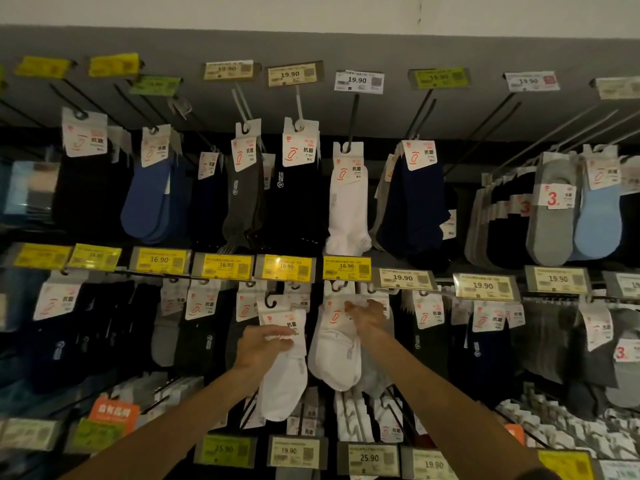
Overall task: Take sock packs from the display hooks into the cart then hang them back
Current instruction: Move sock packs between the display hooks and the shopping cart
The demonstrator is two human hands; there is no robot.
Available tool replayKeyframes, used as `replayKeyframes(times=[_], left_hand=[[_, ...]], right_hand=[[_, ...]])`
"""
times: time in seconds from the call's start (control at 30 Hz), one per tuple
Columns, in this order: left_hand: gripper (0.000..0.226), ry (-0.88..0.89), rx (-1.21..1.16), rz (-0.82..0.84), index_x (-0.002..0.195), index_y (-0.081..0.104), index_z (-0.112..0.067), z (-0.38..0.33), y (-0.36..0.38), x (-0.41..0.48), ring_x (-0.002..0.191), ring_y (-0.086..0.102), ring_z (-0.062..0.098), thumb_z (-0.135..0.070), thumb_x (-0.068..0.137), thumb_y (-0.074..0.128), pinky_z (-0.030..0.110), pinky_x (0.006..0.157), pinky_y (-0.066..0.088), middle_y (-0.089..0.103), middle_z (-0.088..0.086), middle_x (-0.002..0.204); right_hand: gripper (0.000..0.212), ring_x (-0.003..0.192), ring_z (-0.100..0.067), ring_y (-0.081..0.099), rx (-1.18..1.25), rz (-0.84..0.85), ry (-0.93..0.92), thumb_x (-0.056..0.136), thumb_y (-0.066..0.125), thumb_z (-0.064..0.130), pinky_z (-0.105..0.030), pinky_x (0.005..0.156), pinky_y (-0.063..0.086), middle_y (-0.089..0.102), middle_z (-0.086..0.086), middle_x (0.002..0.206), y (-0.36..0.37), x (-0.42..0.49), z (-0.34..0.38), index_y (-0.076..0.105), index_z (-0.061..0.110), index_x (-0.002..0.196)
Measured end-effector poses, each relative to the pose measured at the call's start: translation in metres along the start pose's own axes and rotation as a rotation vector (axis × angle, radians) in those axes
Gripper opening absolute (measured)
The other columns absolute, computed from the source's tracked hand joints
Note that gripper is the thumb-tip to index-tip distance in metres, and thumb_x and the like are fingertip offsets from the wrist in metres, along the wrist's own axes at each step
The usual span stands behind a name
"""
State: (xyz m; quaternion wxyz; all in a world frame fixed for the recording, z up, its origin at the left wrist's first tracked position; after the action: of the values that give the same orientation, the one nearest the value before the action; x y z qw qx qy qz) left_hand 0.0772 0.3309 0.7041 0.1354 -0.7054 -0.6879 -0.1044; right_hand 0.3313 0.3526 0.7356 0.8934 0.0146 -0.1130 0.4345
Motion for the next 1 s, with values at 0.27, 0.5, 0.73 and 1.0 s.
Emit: replayKeyframes(times=[0.27,0.5,0.73,1.0], left_hand=[[0.021,-0.014,0.026,0.085,0.093,0.079,-0.007,-0.003,-0.006,0.000,0.091,0.064,0.007,0.006,0.077,0.077,0.006,0.063,0.048,0.071,-0.003,0.096],[0.026,-0.001,-0.014,0.134,0.103,0.077,-0.007,-0.013,0.000,-0.015,0.091,0.064,0.008,0.005,0.079,0.076,0.010,0.065,0.051,0.070,0.000,0.105],[0.023,0.049,-0.042,0.318,0.102,0.072,-0.015,-0.033,0.018,-0.046,0.099,0.067,0.016,0.001,0.085,0.072,0.026,0.071,0.058,0.069,0.002,0.113],[0.082,0.126,-0.191,0.450,0.127,0.029,-0.049,-0.045,0.054,-0.075,0.095,0.072,0.015,0.008,0.084,0.069,0.028,0.068,0.058,0.071,0.009,0.110]], right_hand=[[0.044,0.103,-0.033,0.063,-0.016,-0.058,0.012,0.084,0.073,0.030,-0.041,0.089,0.053,0.066,-0.015,0.114,0.010,0.021,-0.012,0.059,0.004,0.116],[0.061,0.120,-0.036,0.051,-0.166,-0.041,-0.059,0.084,0.074,0.029,-0.036,0.094,0.044,0.053,-0.018,0.131,0.008,0.007,-0.004,0.043,0.004,0.131],[0.022,0.106,-0.023,0.060,0.060,0.055,-0.368,0.099,0.054,0.021,-0.016,0.078,0.047,0.063,-0.006,0.106,-0.010,-0.093,-0.003,0.057,0.006,0.115],[0.014,0.097,-0.018,0.069,0.340,0.248,-0.381,0.097,0.057,0.013,-0.037,0.079,0.058,0.069,-0.005,0.105,-0.039,-0.138,0.004,0.057,0.013,0.111]])
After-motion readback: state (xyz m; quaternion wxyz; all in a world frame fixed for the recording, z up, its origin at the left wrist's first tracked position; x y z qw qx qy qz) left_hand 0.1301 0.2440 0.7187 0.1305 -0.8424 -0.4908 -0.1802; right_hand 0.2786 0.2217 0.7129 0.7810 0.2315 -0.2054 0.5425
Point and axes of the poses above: each hand's wrist, its own x-axis towards the middle knuckle, its own y-axis out of the palm, z = x × y, the point moved 6 cm from there along x, towards the middle knuckle
